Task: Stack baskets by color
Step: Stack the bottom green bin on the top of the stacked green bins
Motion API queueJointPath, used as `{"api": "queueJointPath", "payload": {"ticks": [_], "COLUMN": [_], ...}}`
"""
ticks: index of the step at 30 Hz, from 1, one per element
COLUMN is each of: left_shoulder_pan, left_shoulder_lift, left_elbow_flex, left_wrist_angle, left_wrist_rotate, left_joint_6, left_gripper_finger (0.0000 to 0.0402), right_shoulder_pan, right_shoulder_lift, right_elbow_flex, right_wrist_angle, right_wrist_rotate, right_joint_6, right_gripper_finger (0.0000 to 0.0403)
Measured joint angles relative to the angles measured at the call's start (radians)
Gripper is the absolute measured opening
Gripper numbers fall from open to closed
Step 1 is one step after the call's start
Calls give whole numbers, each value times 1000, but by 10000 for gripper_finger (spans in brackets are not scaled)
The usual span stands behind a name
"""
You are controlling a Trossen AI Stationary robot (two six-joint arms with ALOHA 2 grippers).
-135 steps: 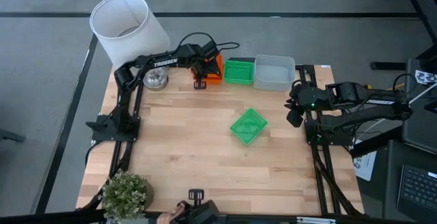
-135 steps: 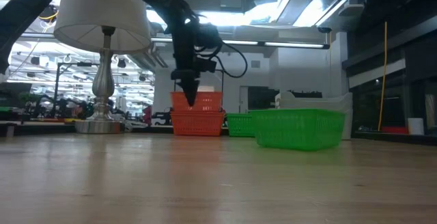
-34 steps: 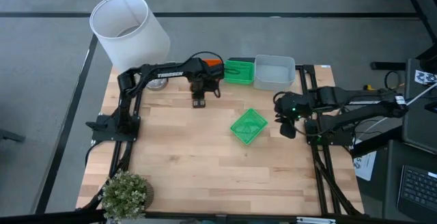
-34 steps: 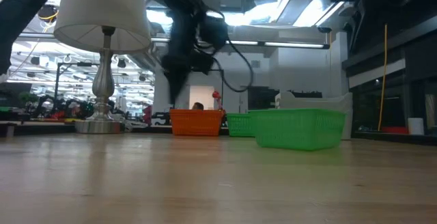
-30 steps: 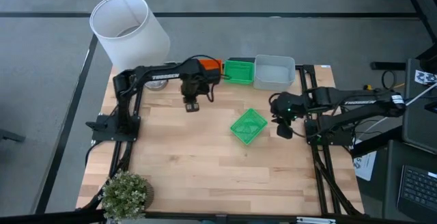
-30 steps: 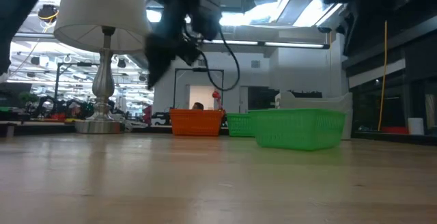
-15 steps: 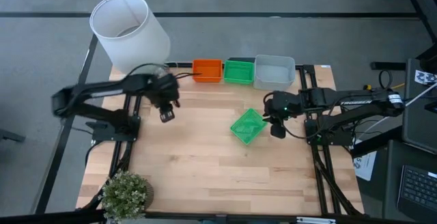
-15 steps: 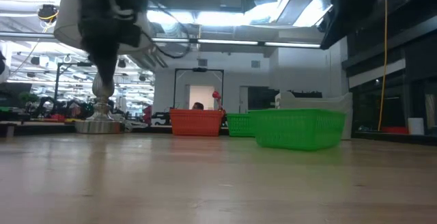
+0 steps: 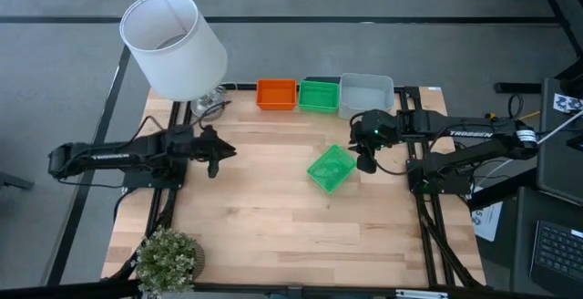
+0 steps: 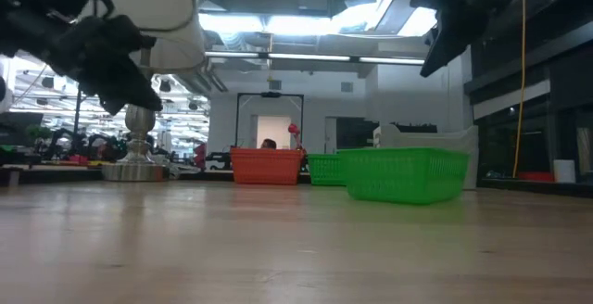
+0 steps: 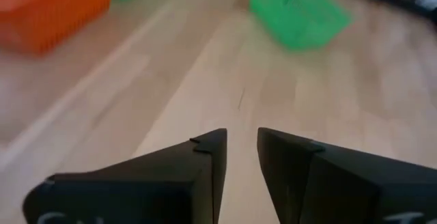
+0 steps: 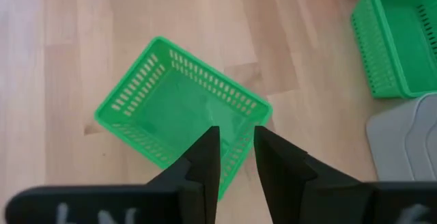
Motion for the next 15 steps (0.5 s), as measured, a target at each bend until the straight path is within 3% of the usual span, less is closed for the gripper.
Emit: {"api": "queueJointPath", "payload": {"ticks": [7,15], "left_shoulder_pan": [-27,-28], "left_shoulder_lift": [-209,-320], "left_elbow_flex": [-117,-176], "left_wrist_angle": [194,213], "left_wrist_rotate": [-6,-8], "left_joint_6": [159,205], "left_gripper_finger": [57,44], "right_shoulder_pan": [-20,-19], "right_shoulder_lift": [25,127], "right_elbow_flex": [1,1], "right_wrist_angle": [6,12], "right_wrist_rotate": [-3,-3], "right_joint_6": [-18,-114], "right_gripper_finger": [92,92]}}
